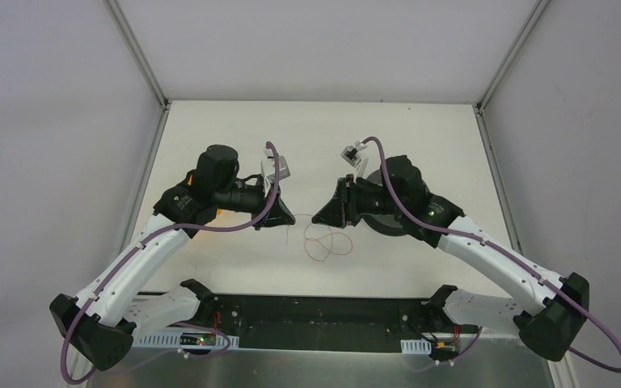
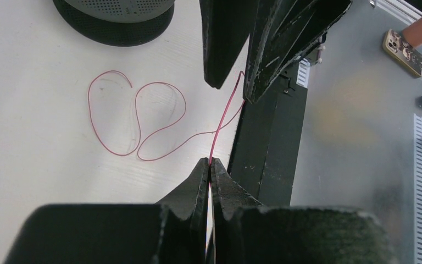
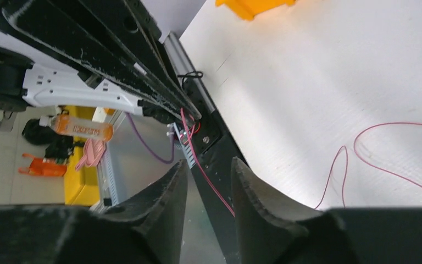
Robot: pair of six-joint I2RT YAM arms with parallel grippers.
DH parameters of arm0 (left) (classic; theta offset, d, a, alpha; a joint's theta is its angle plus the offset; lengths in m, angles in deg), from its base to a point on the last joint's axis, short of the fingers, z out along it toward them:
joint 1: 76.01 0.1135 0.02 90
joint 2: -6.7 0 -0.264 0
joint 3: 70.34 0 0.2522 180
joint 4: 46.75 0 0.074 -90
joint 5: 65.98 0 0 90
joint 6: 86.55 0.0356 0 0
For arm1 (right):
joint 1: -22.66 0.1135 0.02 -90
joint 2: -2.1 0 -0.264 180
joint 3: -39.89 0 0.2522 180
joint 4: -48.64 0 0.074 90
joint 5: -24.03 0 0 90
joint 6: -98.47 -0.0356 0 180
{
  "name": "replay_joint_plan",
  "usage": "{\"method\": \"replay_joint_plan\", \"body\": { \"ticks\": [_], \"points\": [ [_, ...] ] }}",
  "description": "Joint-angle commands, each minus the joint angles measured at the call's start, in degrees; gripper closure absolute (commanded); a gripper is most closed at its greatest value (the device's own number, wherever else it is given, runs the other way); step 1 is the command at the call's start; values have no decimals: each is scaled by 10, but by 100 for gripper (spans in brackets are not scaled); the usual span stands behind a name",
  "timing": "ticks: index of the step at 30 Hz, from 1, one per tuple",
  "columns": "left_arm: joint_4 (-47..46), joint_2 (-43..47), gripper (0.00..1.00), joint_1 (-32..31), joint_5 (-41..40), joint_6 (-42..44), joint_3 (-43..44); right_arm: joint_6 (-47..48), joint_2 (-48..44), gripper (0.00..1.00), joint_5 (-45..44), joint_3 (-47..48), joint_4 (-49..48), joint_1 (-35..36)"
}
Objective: Wrap the cables
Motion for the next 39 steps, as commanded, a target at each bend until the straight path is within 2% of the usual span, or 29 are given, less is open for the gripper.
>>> {"method": "replay_joint_plan", "body": {
  "ticks": [1, 4, 12, 15, 19, 24, 25, 27, 29, 33, 35, 39],
  "points": [
    [-19, -2, 100, -1, 23, -7, 4, 26, -23, 59, -68, 16, -17, 1],
    [-19, -2, 100, -1, 16, -10, 1, 29, -12, 57, -63, 25, -29, 7],
    [-19, -6, 100, -1, 7, -12, -2, 41, 38, 58, -60, 45, -43, 24],
    [-19, -8, 100, -1, -1, -12, -2, 35, 45, 68, -54, 44, -65, 31],
    [-19, -15, 100, -1, -23, -23, 7, 21, 38, 99, -74, 13, -134, 48],
    [-70, -25, 99, -1, -48, -86, 6, -56, 2, 100, -177, -75, -248, 57],
    [-82, -24, 93, -1, -54, -95, -1, -64, -11, 100, -189, -84, -252, 56],
    [-94, -22, 72, -1, -74, -104, -8, -55, -36, 100, -221, -80, -204, 57],
    [-99, -16, 64, -1, -101, -96, -10, -47, -74, 100, -278, -69, -115, 56],
    [-112, -24, 57, -7, -178, -57, 0, -65, -156, 100, -452, -20, 127, 55],
    [-117, -48, 54, -17, -198, -8, 8, -88, -182, 100, -546, 19, 241, 55],
    [-159, -105, 53, -55, -248, 98, 15, -107, -225, 100, -718, 98, 388, 55]
  ]
}}
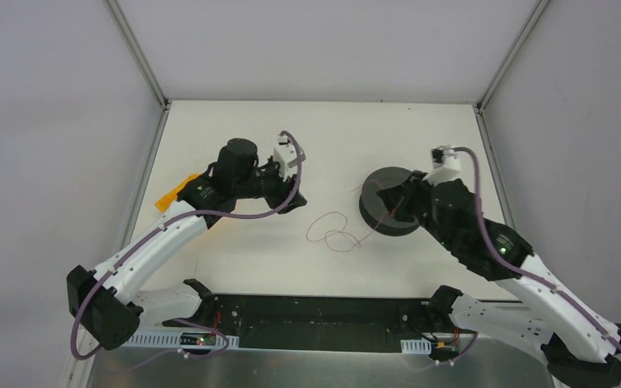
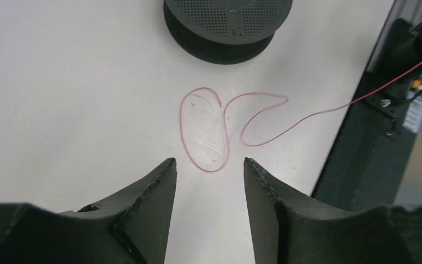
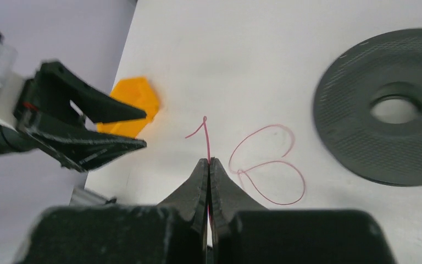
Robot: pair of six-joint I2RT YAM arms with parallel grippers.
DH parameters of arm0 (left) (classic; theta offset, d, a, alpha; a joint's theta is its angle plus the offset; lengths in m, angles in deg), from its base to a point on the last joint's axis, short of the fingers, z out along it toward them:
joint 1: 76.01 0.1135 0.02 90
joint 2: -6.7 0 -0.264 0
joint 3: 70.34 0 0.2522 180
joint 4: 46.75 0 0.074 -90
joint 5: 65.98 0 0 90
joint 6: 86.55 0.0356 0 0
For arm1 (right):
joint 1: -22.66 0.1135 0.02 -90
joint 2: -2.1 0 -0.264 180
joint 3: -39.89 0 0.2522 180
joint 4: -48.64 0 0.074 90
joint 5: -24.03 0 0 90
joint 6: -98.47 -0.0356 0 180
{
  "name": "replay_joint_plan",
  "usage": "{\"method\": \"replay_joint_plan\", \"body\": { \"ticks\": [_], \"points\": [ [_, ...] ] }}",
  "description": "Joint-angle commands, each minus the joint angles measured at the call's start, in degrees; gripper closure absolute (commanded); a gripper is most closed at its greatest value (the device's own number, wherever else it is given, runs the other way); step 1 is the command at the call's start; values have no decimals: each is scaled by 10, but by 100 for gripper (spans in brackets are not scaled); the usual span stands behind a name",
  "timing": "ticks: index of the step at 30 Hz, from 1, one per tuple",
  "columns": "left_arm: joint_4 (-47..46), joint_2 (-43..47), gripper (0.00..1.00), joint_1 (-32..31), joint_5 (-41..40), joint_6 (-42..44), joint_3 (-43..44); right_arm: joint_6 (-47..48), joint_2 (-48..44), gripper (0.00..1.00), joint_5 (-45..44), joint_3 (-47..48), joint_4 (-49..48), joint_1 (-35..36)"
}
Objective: Wrap the cables
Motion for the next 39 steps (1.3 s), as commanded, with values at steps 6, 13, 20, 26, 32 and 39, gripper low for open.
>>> {"method": "replay_joint_plan", "body": {
  "ticks": [6, 13, 20, 26, 32, 39],
  "points": [
    [-162, -151, 51, -112, -152, 224, 31, -15, -57, 100, -360, 209, 337, 0],
    [-236, -294, 52, -190, -179, 329, 89, 28, -86, 100, -417, 264, 348, 0],
    [-301, -406, 49, -227, -208, 422, 121, 35, -123, 100, -426, 254, 364, 0],
    [-410, -464, 48, -248, -246, 509, 103, 63, -165, 100, -426, 243, 344, 1],
    [-456, -515, 48, -261, -265, 562, 114, 84, -187, 100, -422, 228, 319, 0],
    [-531, -573, 49, -279, -295, 627, 120, 98, -183, 100, -403, 215, 295, 1]
  ]
}}
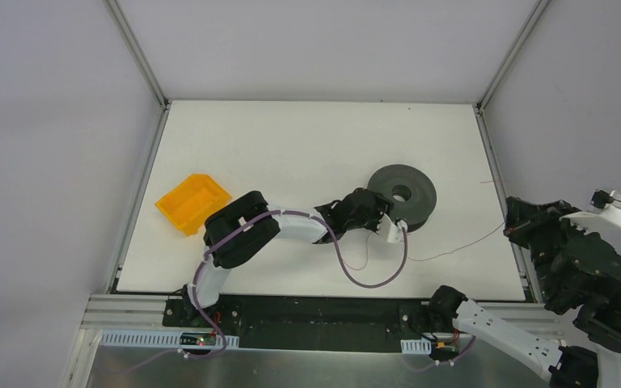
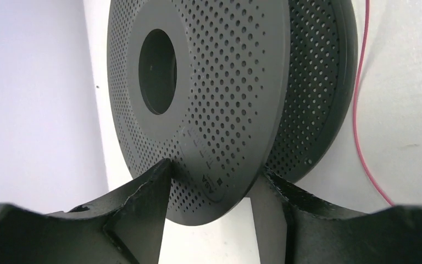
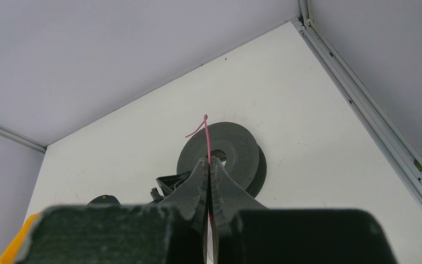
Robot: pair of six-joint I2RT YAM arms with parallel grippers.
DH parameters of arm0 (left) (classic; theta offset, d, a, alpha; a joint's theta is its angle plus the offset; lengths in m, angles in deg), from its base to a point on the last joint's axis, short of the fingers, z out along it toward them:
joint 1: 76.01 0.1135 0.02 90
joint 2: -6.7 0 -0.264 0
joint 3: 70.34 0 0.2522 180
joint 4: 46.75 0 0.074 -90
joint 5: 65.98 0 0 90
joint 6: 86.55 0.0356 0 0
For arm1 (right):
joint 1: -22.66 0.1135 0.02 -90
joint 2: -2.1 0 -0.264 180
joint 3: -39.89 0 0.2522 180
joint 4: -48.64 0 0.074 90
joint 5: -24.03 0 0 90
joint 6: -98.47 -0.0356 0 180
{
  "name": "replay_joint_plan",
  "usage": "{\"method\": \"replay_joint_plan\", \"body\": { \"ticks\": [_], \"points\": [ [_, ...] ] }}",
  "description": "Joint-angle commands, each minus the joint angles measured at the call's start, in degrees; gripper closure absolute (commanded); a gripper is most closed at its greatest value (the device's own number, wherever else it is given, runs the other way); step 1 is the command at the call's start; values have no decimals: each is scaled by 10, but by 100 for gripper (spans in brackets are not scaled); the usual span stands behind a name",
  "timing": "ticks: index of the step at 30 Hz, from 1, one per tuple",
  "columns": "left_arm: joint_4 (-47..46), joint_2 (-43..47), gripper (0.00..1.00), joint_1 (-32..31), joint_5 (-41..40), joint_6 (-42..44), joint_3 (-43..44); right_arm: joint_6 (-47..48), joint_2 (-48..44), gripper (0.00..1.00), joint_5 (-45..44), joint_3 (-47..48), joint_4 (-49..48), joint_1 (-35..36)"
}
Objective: Wrap the cables
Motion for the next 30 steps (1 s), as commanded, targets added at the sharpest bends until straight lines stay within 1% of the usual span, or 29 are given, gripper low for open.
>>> {"method": "replay_joint_plan", "body": {
  "ticks": [1, 2, 3, 5, 6, 8, 9, 10, 12, 14, 18, 20, 23, 26, 28, 30],
  "points": [
    [-73, -27, 50, -11, -10, 50, 19, 24, 4, 100, 7, -8, -34, 1],
    [-76, -30, 54, -11, -21, 49, 21, 24, 4, 100, 8, -10, -36, 1],
    [-81, -30, 59, -12, -29, 47, 22, 23, 4, 100, 8, -12, -38, 1],
    [-97, -23, 81, -13, -43, 41, 19, 24, 4, 100, 8, -16, -42, 1],
    [-107, -16, 89, -14, -55, 37, 16, 24, 5, 100, 9, -19, -43, 1],
    [-114, 6, 99, -13, -67, 18, 11, 25, 7, 100, 15, -26, -48, 1],
    [-110, 17, 100, -13, -77, 4, 11, 26, 9, 100, 21, -30, -51, 0],
    [-86, 30, 100, -13, -89, -20, 21, 29, 9, 100, 28, -37, -58, 1],
    [10, 56, 100, -6, -105, -80, 58, 51, 9, 100, 53, -49, -87, 0],
    [63, 83, 100, 7, -108, -151, 76, 76, 9, 100, 73, -59, -128, 1],
    [157, 142, 100, 31, -147, -277, 97, 114, 15, 100, 116, -68, -173, 1],
    [244, 168, 100, 46, -150, -345, 115, 131, 15, 100, 146, -85, -193, 1],
    [358, 237, 100, 72, -119, -445, 116, 150, 17, 100, 197, -116, -220, 1],
    [432, 306, 100, 113, -63, -533, 90, 167, 17, 100, 244, -147, -254, 1],
    [473, 348, 100, 142, -31, -569, 74, 193, 13, 100, 272, -177, -302, 1],
    [523, 381, 100, 162, -28, -573, 61, 234, 10, 100, 308, -215, -357, 1]
  ]
}}
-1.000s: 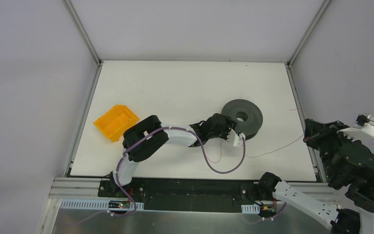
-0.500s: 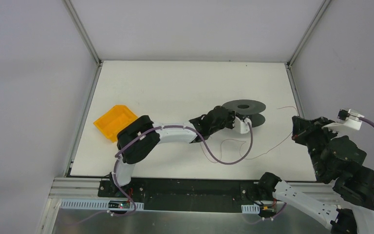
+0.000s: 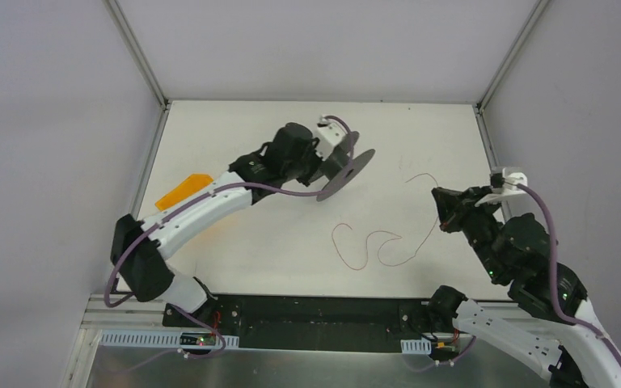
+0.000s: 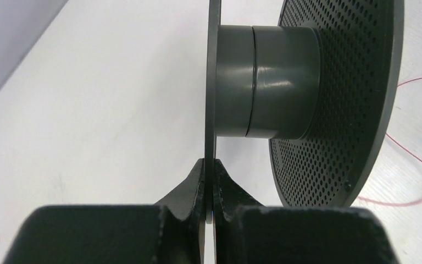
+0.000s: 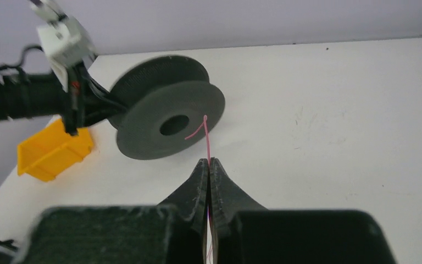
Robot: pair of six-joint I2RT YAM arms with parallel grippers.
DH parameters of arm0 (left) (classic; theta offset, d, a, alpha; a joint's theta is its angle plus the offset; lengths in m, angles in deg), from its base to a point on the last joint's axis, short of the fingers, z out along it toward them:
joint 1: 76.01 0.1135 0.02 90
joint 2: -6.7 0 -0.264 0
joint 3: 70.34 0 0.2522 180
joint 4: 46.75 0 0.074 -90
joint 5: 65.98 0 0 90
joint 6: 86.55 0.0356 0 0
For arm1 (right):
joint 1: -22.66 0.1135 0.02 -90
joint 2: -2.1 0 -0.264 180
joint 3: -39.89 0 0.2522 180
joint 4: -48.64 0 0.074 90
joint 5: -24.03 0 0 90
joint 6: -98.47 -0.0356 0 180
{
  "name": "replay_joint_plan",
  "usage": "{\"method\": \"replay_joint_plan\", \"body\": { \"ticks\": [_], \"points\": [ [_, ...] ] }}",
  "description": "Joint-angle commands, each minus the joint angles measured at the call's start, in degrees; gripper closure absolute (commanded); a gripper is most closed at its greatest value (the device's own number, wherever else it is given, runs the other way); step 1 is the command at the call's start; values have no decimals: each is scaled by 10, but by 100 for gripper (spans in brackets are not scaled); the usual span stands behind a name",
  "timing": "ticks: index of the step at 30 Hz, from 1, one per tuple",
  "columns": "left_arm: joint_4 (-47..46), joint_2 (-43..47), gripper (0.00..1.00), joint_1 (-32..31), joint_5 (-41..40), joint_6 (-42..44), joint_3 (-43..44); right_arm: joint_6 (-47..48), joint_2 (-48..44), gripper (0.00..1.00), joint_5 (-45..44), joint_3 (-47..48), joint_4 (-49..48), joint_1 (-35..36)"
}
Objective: Wrap the cables
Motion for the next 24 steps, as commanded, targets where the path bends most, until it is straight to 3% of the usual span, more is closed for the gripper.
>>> {"method": "replay_joint_plan", "body": {
  "ticks": [1, 7, 12, 16, 24],
  "points": [
    [123, 105, 100, 37, 47, -98, -18, 92, 4, 100, 95, -58, -153, 1],
    [230, 157, 100, 57, 101, -87, -37, 168, 67, 100, 160, -73, -226, 1],
    [283, 174, 100, 58, 133, -72, -46, 229, 138, 100, 248, -45, -220, 0],
    [307, 170, 100, 59, 116, -89, -47, 290, 175, 100, 290, -46, -234, 0],
    [314, 188, 86, 66, 141, -107, -78, 417, 217, 100, 447, -72, -295, -16]
  ]
}}
